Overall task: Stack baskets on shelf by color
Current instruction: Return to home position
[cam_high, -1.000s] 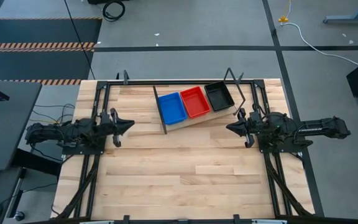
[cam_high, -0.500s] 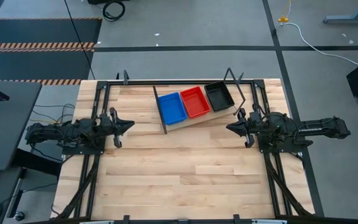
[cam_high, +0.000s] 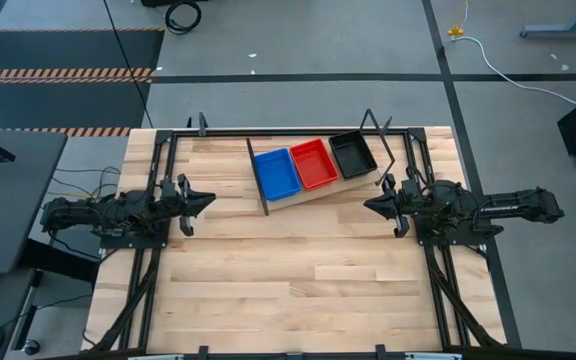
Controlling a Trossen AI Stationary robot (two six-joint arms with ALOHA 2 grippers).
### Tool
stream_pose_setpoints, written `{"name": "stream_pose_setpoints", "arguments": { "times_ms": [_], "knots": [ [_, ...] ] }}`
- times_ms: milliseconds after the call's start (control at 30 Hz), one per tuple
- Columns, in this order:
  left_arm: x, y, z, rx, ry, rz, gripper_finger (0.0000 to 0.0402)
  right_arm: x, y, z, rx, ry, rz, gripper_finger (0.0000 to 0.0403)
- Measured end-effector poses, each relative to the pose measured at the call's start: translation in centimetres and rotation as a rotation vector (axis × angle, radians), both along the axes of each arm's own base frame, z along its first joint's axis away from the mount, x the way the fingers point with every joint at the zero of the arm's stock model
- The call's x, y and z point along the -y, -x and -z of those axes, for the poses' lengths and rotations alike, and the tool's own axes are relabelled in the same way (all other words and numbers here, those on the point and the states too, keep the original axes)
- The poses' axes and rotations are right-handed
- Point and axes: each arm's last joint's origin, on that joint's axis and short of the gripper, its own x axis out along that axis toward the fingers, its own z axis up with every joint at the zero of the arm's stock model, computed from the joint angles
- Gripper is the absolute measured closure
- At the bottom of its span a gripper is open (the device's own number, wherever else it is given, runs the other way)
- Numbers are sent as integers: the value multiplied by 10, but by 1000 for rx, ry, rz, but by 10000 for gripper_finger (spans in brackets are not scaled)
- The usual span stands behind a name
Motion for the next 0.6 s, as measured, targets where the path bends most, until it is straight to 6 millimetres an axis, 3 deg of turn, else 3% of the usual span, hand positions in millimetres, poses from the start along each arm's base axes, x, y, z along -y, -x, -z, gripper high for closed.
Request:
{"name": "stream_pose_setpoints", "arguments": {
  "times_ms": [600],
  "knots": [
    [0,0,-1,7,-1,2,369,0,0,0,0,0,0,394]
  ]
}}
